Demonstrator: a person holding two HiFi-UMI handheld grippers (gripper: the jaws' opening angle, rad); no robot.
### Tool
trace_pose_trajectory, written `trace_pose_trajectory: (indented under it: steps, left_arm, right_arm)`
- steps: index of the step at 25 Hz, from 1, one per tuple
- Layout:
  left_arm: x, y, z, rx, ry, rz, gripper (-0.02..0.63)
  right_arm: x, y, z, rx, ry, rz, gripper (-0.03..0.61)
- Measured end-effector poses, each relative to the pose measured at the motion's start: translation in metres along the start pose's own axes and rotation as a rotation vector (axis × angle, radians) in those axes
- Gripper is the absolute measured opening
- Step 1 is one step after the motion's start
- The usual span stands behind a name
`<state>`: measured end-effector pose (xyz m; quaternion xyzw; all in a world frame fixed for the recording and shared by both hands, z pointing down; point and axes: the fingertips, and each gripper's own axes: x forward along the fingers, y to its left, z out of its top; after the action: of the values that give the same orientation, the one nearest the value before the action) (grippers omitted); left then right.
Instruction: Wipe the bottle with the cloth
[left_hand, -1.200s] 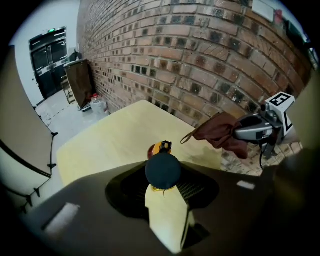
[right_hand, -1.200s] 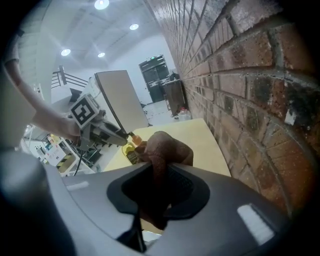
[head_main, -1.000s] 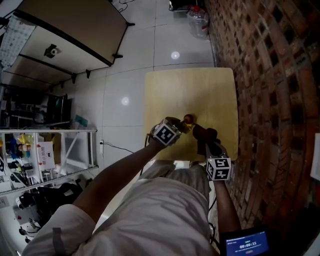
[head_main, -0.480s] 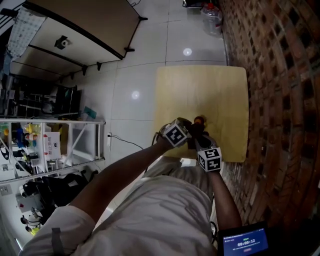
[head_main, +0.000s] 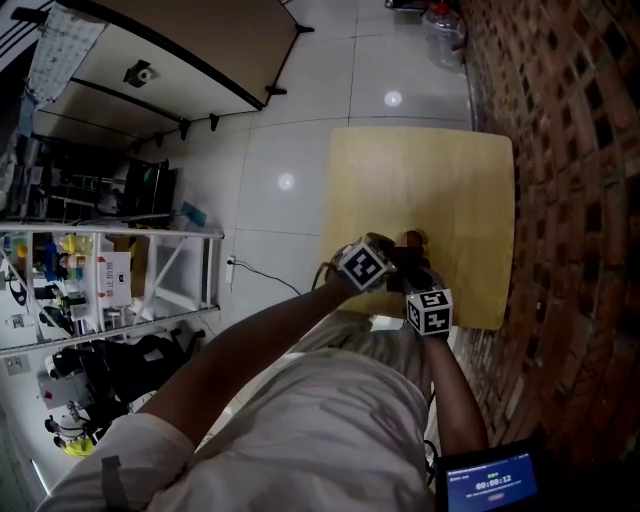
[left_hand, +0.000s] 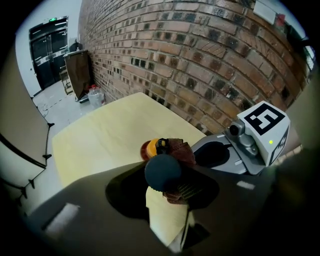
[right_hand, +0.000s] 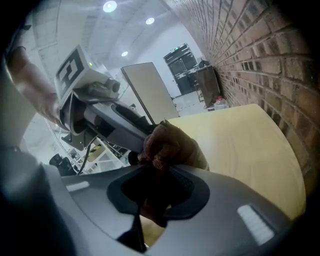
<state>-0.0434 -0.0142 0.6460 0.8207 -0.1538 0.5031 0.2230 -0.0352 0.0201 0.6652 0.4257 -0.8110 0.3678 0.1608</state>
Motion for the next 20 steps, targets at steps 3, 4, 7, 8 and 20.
trace_pose_trajectory:
  steps: [3, 4, 7, 8, 20]
  left_arm:
    - [-0.003, -0.003, 0.0, 0.001, -0.003, -0.009, 0.167]
    - [-0.004, -0.005, 0.001, 0.01, -0.002, -0.009, 0.167]
    - [-0.005, -0.017, 0.005, 0.063, -0.006, -0.014, 0.167]
    - [-0.005, -0.022, 0.006, 0.08, -0.005, -0.017, 0.167]
    - [-0.007, -0.058, 0.002, 0.27, 0.04, -0.002, 0.169]
  right_arm:
    - [-0.001, -0.003, -0.006, -0.006, 0.036, -0.034, 0.067]
    - [-0.001, -0.007, -0.011, 0.003, 0.054, -0.053, 0.066]
    - [0.0, -0.02, -0.03, 0.036, 0.108, -0.094, 0.066]
    - [0.0, -0.023, -0.035, 0.044, 0.122, -0.098, 0.066]
    - [0.02, -0.044, -0.091, 0.07, 0.319, -0.099, 0.066]
